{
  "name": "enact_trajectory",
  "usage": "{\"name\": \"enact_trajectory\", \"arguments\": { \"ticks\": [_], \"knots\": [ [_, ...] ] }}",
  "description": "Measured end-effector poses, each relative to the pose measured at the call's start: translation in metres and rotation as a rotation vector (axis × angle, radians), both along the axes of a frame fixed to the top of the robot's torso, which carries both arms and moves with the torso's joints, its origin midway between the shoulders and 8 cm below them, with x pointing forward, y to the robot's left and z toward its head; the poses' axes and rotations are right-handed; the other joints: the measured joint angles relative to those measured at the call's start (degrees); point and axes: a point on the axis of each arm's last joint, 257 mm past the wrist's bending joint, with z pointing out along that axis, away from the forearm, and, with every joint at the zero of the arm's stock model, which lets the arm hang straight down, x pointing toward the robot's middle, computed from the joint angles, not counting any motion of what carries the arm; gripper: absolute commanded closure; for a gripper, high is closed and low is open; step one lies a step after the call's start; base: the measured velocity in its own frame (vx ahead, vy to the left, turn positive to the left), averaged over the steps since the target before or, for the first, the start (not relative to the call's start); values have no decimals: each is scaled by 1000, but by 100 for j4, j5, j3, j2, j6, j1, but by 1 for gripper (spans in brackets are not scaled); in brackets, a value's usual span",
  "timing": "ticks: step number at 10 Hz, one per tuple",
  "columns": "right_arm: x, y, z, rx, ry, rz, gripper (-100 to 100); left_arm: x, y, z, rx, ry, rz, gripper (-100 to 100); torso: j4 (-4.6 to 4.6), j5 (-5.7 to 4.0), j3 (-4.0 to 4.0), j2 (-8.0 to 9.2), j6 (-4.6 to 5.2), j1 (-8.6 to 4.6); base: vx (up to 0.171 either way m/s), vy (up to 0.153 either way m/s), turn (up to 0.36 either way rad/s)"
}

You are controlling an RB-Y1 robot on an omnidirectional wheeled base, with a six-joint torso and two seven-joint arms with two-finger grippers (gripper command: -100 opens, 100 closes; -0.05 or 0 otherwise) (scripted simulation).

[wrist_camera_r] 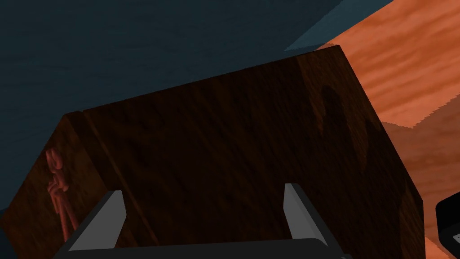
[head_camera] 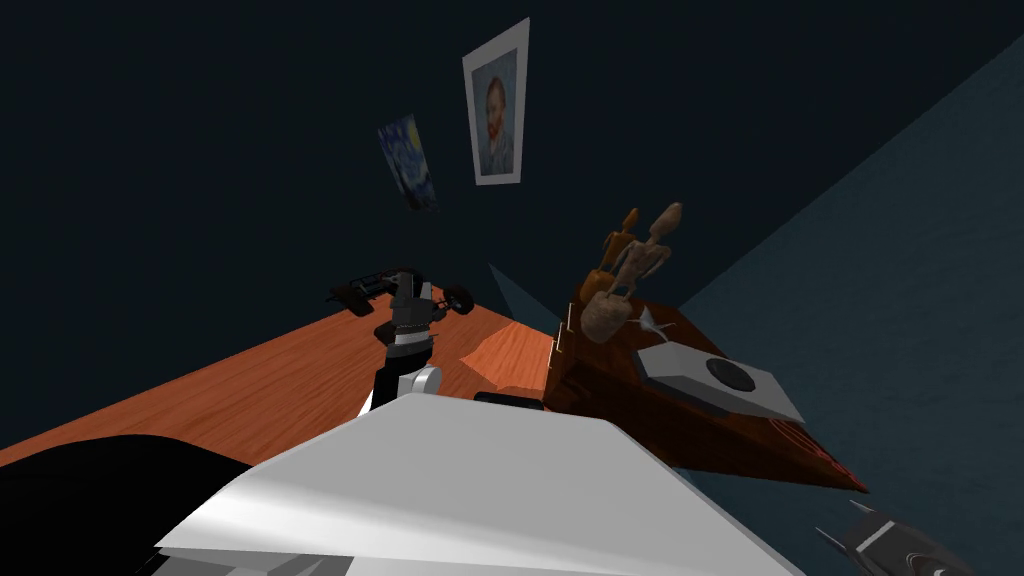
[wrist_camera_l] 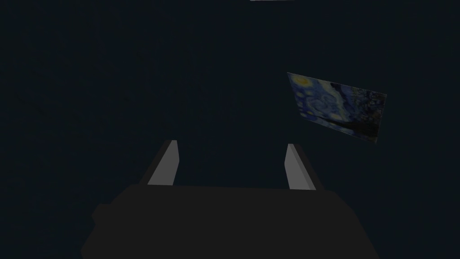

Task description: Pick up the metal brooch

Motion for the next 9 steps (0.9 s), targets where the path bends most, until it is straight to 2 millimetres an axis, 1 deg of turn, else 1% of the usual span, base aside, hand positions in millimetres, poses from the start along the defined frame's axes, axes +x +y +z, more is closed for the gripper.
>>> {"name": "enact_trajectory", "arguments": {
  "ticks": [1,3,4,5,6,8,9],
  "knots": [
    [2,-15,18,-45,12,16,-100,0,0,0,0,0,0,0,-2,2,-6,-11,-3,-5,58,-32,113],
    [13,-35,36,-99,22,36,-100,0,0,0,0,0,0,0,-4,-2,-10,-16,-1,-10,42,-22,70],
    [14,-36,38,-103,23,38,0,0,0,0,0,0,0,0,-2,-3,-4,-5,5,-4,6,-3,-3],
    [14,-36,37,-103,23,38,-100,0,0,0,0,0,0,0,1,-1,2,4,5,0,-74,-13,349],
    [9,-36,35,-104,41,38,-100,0,0,0,0,0,0,0,4,-1,13,25,-6,-2,-110,-31,147],
    [5,-37,34,-103,49,23,-100,0,0,0,0,0,0,0,9,-3,23,39,11,-6,-39,-11,-56],
    [4,-37,33,-96,41,6,-100,0,0,0,0,0,0,0,7,-2,16,26,8,0,-89,-17,282]
  ]
}}
